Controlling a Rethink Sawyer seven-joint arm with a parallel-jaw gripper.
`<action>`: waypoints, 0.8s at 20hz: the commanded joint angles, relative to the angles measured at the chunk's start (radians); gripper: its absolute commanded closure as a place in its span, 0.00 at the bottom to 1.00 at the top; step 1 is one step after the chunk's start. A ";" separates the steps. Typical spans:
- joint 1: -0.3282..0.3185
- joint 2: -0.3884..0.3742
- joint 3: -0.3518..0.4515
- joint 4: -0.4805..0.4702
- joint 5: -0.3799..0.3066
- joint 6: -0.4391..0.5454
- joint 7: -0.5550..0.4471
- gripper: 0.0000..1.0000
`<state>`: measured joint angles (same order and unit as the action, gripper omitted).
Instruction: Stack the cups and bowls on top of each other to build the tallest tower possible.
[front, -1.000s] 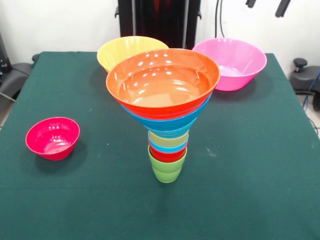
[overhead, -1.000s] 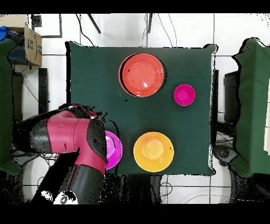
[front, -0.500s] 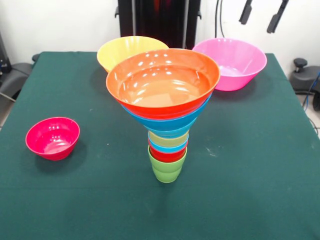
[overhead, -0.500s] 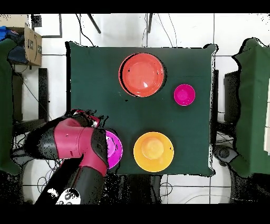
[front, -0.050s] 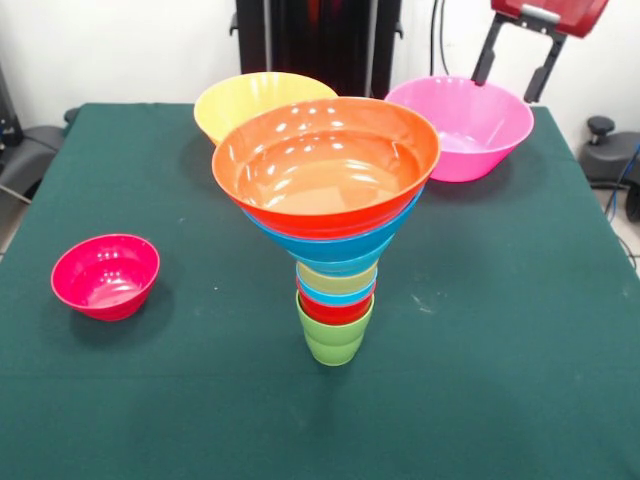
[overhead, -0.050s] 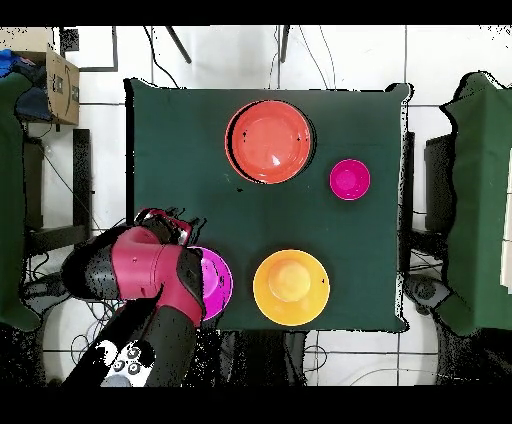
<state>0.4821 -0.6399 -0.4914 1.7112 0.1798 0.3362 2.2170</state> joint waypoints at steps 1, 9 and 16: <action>0.038 0.094 0.058 0.078 0.042 -0.076 0.248 0.00; 0.065 0.167 0.049 0.068 0.085 -0.126 0.262 0.00; 0.063 0.198 0.058 0.080 0.094 -0.153 0.258 0.00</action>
<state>0.5358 -0.5022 -0.4924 1.7299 0.2461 0.2501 2.2649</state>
